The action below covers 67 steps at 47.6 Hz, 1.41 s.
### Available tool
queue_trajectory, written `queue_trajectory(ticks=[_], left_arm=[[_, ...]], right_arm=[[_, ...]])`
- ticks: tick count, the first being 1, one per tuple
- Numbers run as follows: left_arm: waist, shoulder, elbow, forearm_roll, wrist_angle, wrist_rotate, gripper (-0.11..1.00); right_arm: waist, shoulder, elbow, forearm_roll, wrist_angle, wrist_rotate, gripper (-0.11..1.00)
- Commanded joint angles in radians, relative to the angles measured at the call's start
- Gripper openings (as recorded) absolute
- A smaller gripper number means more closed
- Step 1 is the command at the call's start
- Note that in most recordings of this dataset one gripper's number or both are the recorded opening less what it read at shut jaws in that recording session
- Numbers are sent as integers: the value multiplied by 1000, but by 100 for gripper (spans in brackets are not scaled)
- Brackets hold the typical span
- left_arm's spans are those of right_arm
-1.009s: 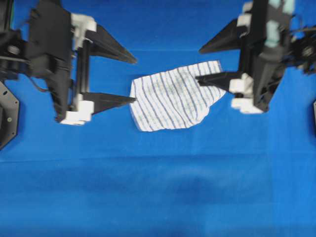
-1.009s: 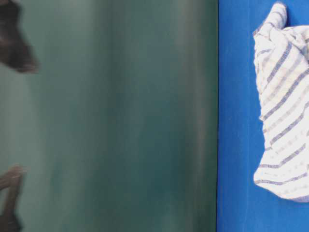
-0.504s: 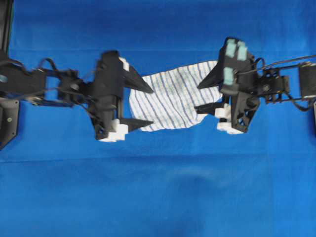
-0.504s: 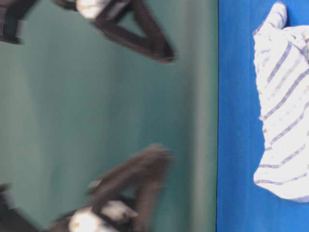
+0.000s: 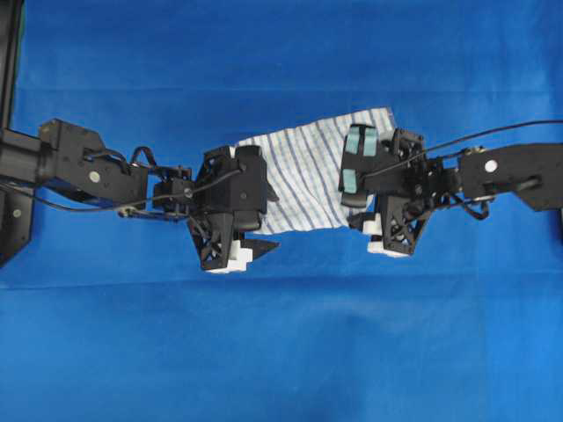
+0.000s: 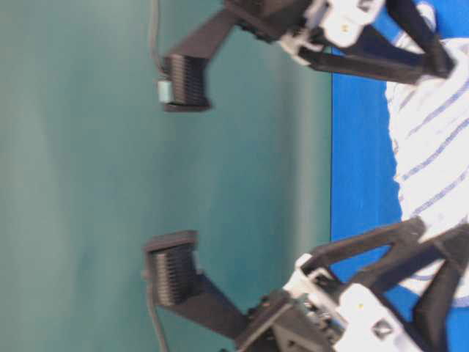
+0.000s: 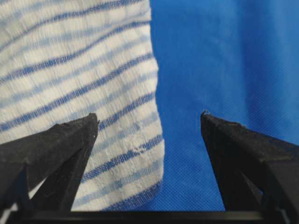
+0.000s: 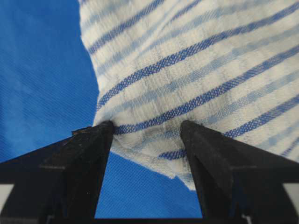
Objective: Lift the towel with both arms.
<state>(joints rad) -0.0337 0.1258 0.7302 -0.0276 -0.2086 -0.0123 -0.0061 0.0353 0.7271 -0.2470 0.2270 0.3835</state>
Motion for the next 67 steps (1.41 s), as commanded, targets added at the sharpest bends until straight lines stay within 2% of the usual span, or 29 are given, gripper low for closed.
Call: queue_trajectory(ticks=[1,16,21,23,26,32,34,37,50,67], left_arm=[[-5,6,-8,-2,-18,3,91],[-6,74,-20,-2,-52,2,89],[-5,75,-26,-2,-49,2,82],[-6,75,-28,-2,-49,2,76],[-5,75,-28,-2,-48,3,59],[-5,77,-26,-2,-48,3,21],[-3,75,-23,-2,-46,3,10],[2,72,-20,-2,-46,3,1],[8,28,-25,-2,14,5,1],[11,-209,-40,-2,202,18,1]], right_arm=[[2,12,-5,2,-31,2,63],[2,44,8,2,-78,2,63],[2,46,6,2,-78,2,61],[2,46,6,2,-78,2,59],[2,46,5,0,-78,0,49],[2,46,8,0,-78,0,16],[2,44,8,0,-78,0,14],[0,44,5,0,-78,0,14],[0,15,-25,0,-63,2,14],[2,-156,-114,0,83,0,14]])
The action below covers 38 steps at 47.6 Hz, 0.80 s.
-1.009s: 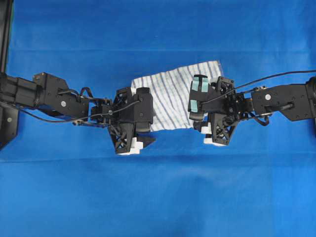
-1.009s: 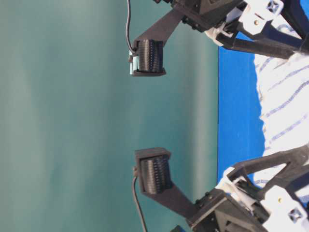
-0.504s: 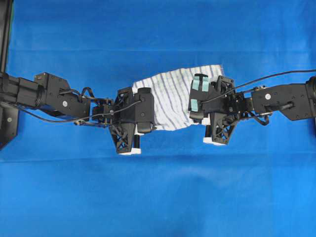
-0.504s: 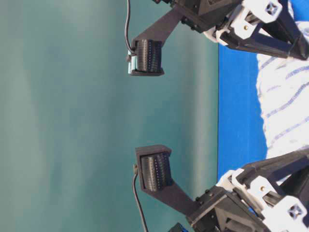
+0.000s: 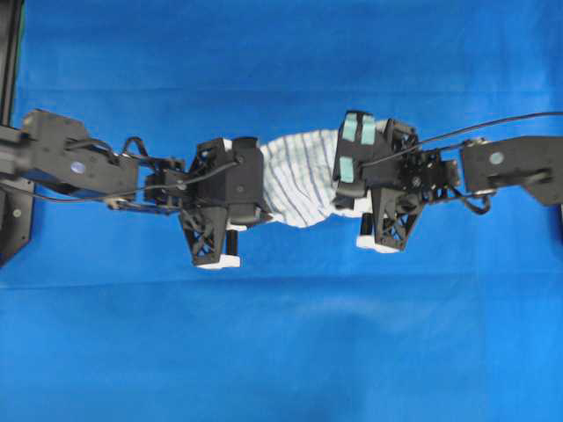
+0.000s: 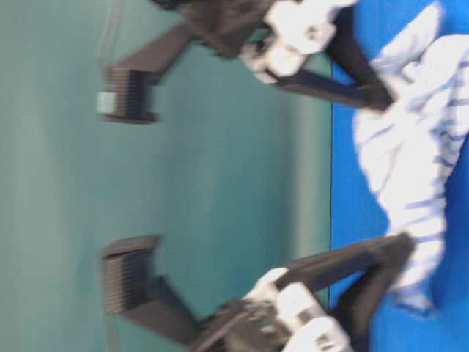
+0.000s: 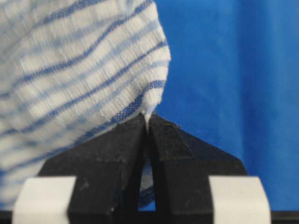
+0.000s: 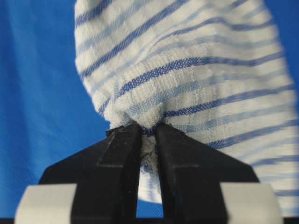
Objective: Lift the towel with both arms.
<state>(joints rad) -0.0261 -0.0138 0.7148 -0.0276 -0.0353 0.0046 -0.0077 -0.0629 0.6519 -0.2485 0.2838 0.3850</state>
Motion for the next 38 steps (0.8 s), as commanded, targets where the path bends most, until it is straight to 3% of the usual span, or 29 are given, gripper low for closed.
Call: queue_trajectory(ticks=[1,22,38], left_arm=[[3,-91,-26,-2,48,2,1],[14,-390,-120,5,288,15,1],[25,-537,-202,5,376,52,1]], right_arm=[[3,-69,-44,2,37,-2,14],[3,-242,-224,-9,212,-17,14],[2,-278,-426,-77,339,-40,14]])
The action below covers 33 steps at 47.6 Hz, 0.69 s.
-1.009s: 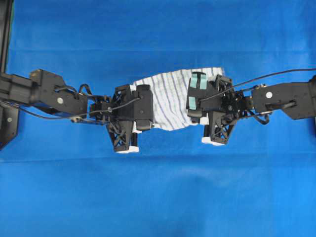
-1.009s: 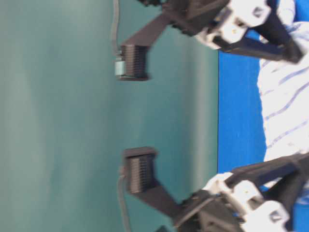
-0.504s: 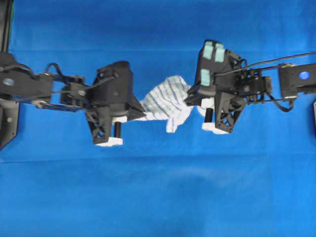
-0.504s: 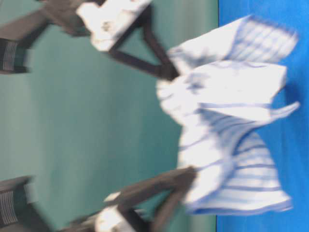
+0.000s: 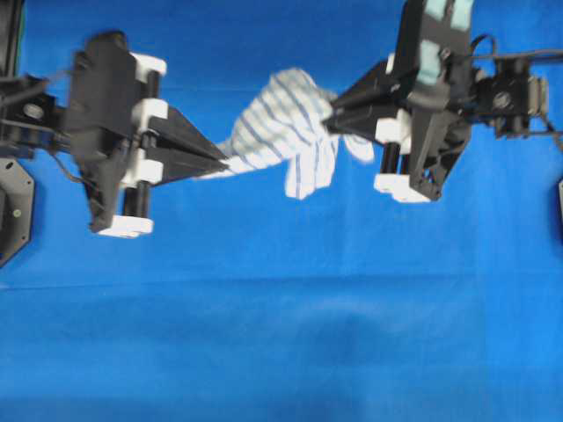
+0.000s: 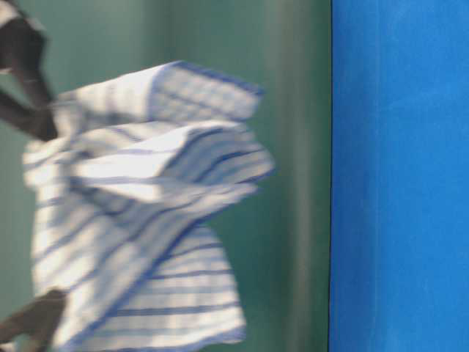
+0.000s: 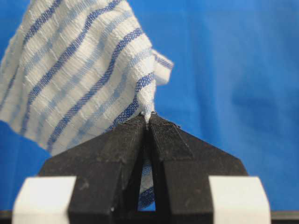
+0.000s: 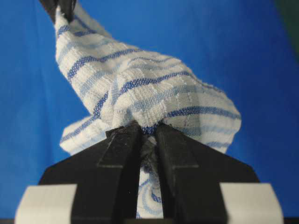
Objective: Lift the towel with both arms.
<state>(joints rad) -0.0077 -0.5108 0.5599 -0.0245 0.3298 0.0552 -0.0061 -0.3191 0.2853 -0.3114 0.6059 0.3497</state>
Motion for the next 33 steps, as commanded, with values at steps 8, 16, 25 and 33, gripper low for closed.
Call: queue_trajectory(ticks=[8,16,25,33], left_arm=[[15,-98,-98,5,63,15,1],[17,-135,-123,5,84,54,1],[17,-138,-144,5,84,63,1],[18,-130,-146,5,80,66,1]], right_arm=[[0,-21,-163,-18,58,-35,14],[2,-20,-242,-18,64,-87,14],[2,-18,-293,-18,64,-126,14],[2,-8,-293,-18,74,-127,14]])
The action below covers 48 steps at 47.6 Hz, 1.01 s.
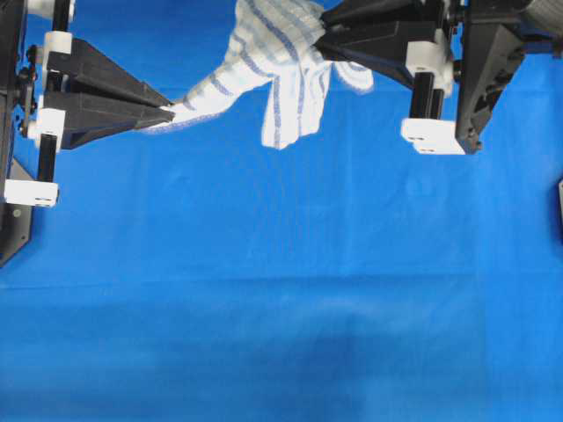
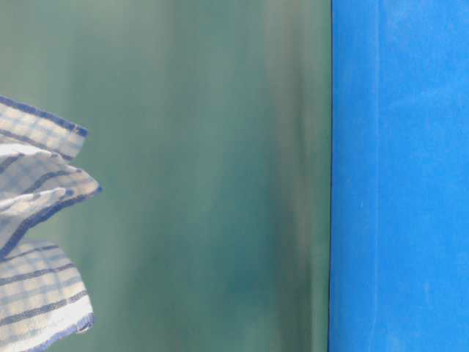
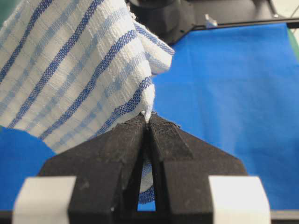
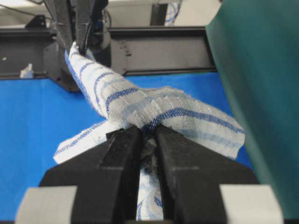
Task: Lift the towel with both arms.
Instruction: 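Lower the towel, open both grippers, and withdraw them outward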
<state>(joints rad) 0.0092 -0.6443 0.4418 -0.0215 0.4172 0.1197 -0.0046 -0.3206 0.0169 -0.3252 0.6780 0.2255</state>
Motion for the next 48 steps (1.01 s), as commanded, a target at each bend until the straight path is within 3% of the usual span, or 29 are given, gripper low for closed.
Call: queue_trajectory(ticks=[1,17,22,29,32,34,38,48], left_arm=[[3,5,-29,2,-9,2,1],[14,5,-29,2,-35,-3,5],[9,3,-29,0,-49,-8,27],[5,-2,-26,0,-72,-8,71],[5,-5,-23,0,-74,-3,85],[5,-6,-21,0,-74,-3,91],[5,-6,-21,0,-74,-3,90],[5,5,-14,0,-74,-6,90]], right_arm=[[0,-5,-25,-3,3,-3,14],[2,3,-25,2,6,-8,14],[6,3,-25,0,6,-3,18],[6,3,-23,-8,17,-3,59],[8,3,-21,-11,25,-2,69],[8,3,-21,-9,29,-2,68],[6,3,-20,-11,40,-2,63],[8,3,-2,-9,61,0,64]])
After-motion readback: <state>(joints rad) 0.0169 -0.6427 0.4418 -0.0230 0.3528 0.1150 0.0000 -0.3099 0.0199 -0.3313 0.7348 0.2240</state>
